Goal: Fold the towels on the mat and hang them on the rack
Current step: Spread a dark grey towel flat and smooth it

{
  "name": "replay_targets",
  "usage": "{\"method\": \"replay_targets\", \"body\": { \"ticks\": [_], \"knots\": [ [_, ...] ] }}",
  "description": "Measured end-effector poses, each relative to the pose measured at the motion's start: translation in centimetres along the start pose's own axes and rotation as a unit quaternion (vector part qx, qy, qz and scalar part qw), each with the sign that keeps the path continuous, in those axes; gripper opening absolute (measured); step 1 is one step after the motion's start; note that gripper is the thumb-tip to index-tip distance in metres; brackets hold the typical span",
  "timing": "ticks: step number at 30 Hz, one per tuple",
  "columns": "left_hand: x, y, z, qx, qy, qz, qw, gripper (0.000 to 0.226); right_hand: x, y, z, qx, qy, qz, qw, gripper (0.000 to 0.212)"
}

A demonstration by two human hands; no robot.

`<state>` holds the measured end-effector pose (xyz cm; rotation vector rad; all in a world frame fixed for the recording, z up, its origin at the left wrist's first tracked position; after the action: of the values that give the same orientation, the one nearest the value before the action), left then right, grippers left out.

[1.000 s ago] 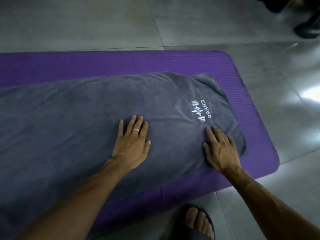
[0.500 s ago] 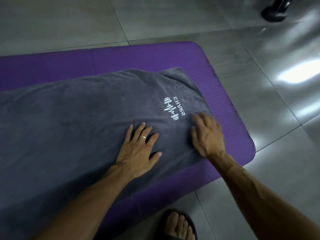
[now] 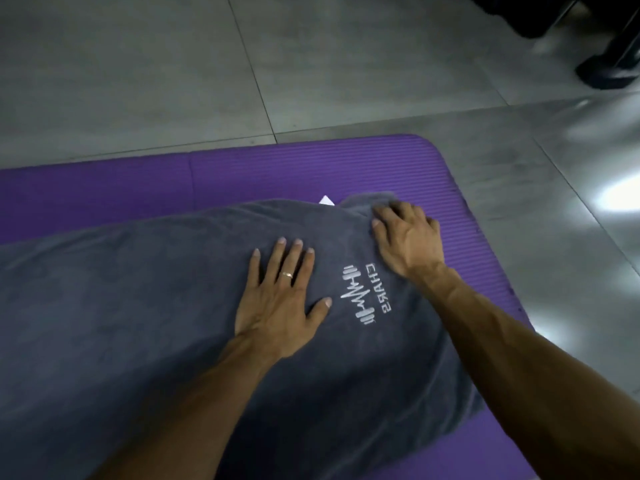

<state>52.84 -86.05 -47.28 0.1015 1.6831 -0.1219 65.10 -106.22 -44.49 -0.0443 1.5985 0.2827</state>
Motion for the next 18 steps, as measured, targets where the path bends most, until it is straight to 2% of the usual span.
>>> {"method": "replay_targets", "body": {
  "ticks": [2,3,6,8,10,12,14,16,18],
  "knots": [
    [0.1,0.0,0.0,-0.004,-0.013,-0.007,1.000,0.083,-1.2,-0.3,2.2,0.061,-0.064,0.036,0.995,0.060],
    [0.2,0.0,0.1,-0.003,-0.015,-0.008,1.000,0.082,-1.5,0.0,3.5,0.094,-0.061,0.075,0.991,0.056],
    [0.1,-0.1,0.4,0.002,-0.013,-0.009,1.000,0.080,-1.6,0.7,6.1,0.169,0.041,0.116,0.978,0.061],
    [-0.4,-0.1,0.8,0.010,-0.007,-0.006,1.000,0.081,-1.7,0.5,7.1,0.176,0.070,0.148,0.971,0.040],
    [-0.9,0.2,1.6,0.020,0.003,-0.015,1.000,0.082,-2.5,-0.1,7.6,0.143,0.005,0.210,0.967,0.018],
    [-1.5,0.7,2.4,0.021,-0.004,-0.038,0.999,0.078,-3.4,-0.6,7.4,0.100,-0.095,0.249,0.959,0.008],
    [-2.0,1.2,3.2,0.014,-0.020,-0.059,0.998,0.064,-3.5,-0.9,6.7,0.056,-0.141,0.257,0.954,0.012],
    [-2.1,1.4,4.0,0.012,-0.016,-0.067,0.998,0.054,-3.1,-1.3,6.2,0.062,-0.168,0.207,0.962,0.024],
    [-1.6,1.7,4.6,-0.003,0.011,-0.054,0.998,0.072,-2.9,-0.6,5.3,0.058,-0.216,0.111,0.968,0.030]
  ]
}}
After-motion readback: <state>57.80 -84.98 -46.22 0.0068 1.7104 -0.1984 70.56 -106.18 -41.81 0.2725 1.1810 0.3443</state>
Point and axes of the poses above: each hand's wrist, its own z-axis towards the middle knuckle, its own x-axis out of the palm, y = z × x, the point moved 2 cm from there along z, towards the middle knuckle, and after that the axes turned 7 degrees about z, right-handed, at the moved point
